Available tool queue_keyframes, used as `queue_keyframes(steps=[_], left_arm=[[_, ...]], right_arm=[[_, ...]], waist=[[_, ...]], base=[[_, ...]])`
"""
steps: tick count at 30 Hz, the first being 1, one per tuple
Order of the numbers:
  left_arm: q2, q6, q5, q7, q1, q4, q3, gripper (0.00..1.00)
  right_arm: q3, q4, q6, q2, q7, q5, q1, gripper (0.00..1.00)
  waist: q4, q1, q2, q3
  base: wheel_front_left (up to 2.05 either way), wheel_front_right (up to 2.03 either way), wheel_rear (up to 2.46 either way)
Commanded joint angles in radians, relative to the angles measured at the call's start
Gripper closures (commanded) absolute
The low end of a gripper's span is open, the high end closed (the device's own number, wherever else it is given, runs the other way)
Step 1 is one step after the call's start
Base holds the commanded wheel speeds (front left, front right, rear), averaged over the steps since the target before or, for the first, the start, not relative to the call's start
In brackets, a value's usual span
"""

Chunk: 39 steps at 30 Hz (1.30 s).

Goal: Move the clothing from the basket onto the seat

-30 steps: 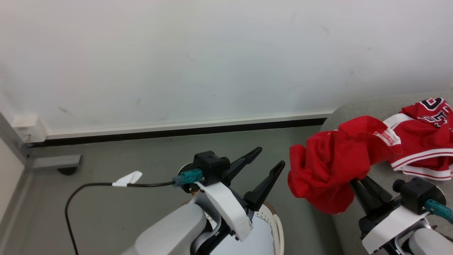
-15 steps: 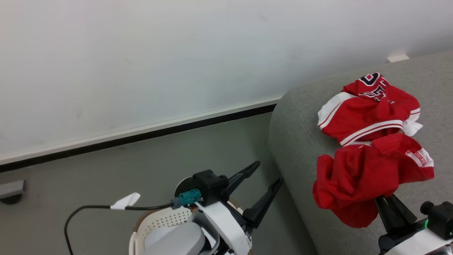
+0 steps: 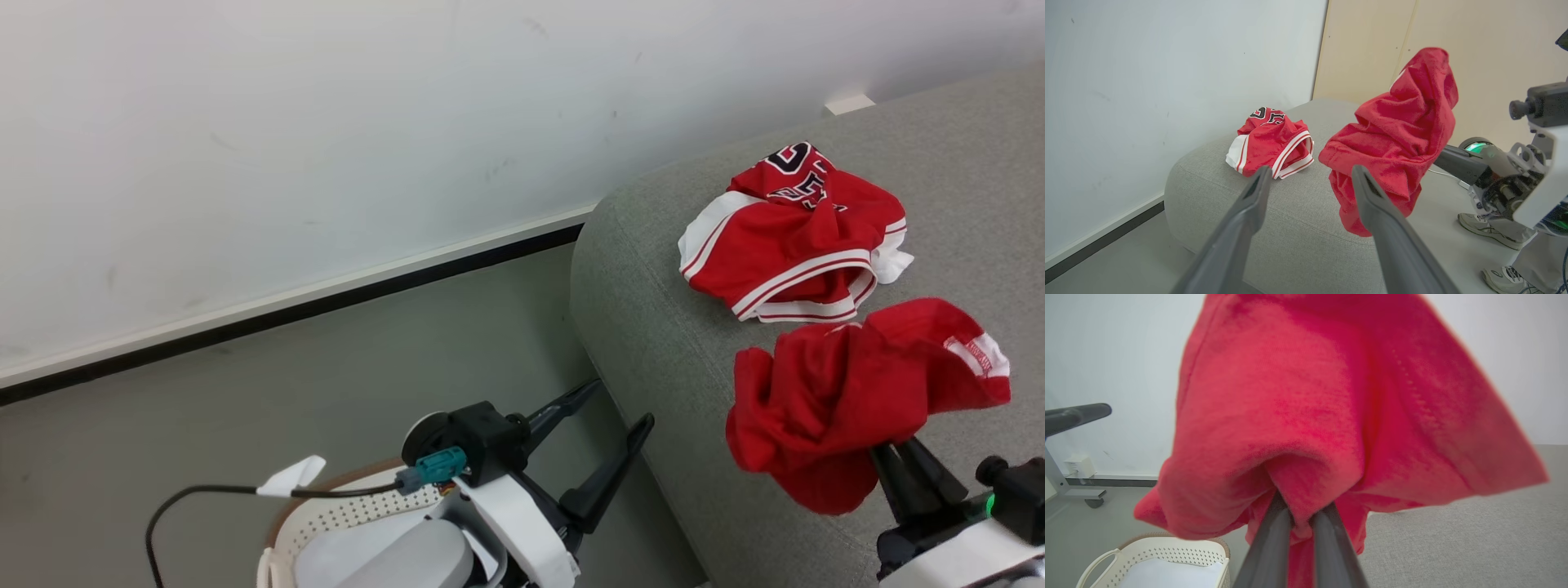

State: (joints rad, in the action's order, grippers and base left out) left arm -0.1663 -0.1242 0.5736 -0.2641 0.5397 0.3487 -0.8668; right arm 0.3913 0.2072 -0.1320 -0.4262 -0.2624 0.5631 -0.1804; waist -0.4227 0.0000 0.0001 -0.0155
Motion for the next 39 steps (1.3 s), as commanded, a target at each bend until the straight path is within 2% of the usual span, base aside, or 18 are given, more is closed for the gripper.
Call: queue_keyframes(steps=[1,5,9,14,18,21,25,28,34,39], left_arm=[[-0.003,-0.005,-0.012,0.000,-0.012,0.005,0.005,0.00],[-0.015,-0.006,-0.028,0.000,0.005,0.009,-0.001,0.00],[-0.039,-0.005,-0.038,0.001,0.046,-0.003,-0.015,0.00],[-0.084,-0.006,-0.037,0.014,0.099,-0.038,-0.022,0.00],[-0.142,-0.005,-0.038,0.029,0.137,-0.076,-0.017,0.00],[-0.181,-0.005,-0.045,0.039,0.161,-0.097,-0.011,0.00],[-0.224,-0.005,-0.042,0.048,0.179,-0.122,-0.003,0.00],[-0.241,-0.005,-0.040,0.050,0.188,-0.135,0.002,0.00],[-0.246,-0.003,-0.038,0.046,0.200,-0.148,0.003,0.00],[-0.240,-0.002,-0.033,0.039,0.205,-0.140,0.005,0.00]], right_arm=[[-0.009,0.004,0.003,-0.007,-0.003,0.000,-0.032,1.00],[-0.028,0.014,0.003,-0.016,-0.003,0.033,-0.098,1.00],[-0.106,0.043,0.002,-0.031,-0.003,0.028,-0.173,1.00],[-0.316,0.066,0.003,-0.064,-0.003,0.021,-0.234,1.00],[-0.469,0.076,0.002,-0.088,0.018,0.023,-0.275,1.00],[-0.563,0.112,0.002,-0.083,0.062,0.048,-0.309,1.00],[-0.642,0.175,0.002,-0.094,0.139,0.038,-0.374,1.00],[-0.660,0.249,0.002,-0.114,0.231,0.014,-0.430,1.00],[-0.654,0.451,0.002,-0.156,0.467,-0.091,-0.529,1.00],[-0.655,0.534,0.003,-0.157,0.592,-0.158,-0.575,1.00]], waist=[[-0.003,0.0000,-0.0001,-0.008],[0.004,0.0000,-0.0001,-0.053],[0.036,0.0000,-0.0001,-0.150],[0.087,0.0000,-0.0001,-0.287],[0.124,0.0000,-0.0001,-0.402],[0.146,0.0000,-0.0001,-0.471],[0.167,0.0000,-0.0001,-0.538],[0.181,0.0000,-0.0001,-0.576],[0.209,0.0000,-0.0001,-0.615],[0.223,0.0000,-0.0001,-0.614]], base=[[0.00,0.00,0.00],[0.00,0.00,0.00],[0.00,0.00,0.00],[0.00,0.00,0.00],[0.00,0.00,0.00],[0.00,0.00,0.00],[0.00,0.00,0.00],[0.00,0.00,0.00],[0.00,0.00,0.00],[0.00,0.00,0.00]])
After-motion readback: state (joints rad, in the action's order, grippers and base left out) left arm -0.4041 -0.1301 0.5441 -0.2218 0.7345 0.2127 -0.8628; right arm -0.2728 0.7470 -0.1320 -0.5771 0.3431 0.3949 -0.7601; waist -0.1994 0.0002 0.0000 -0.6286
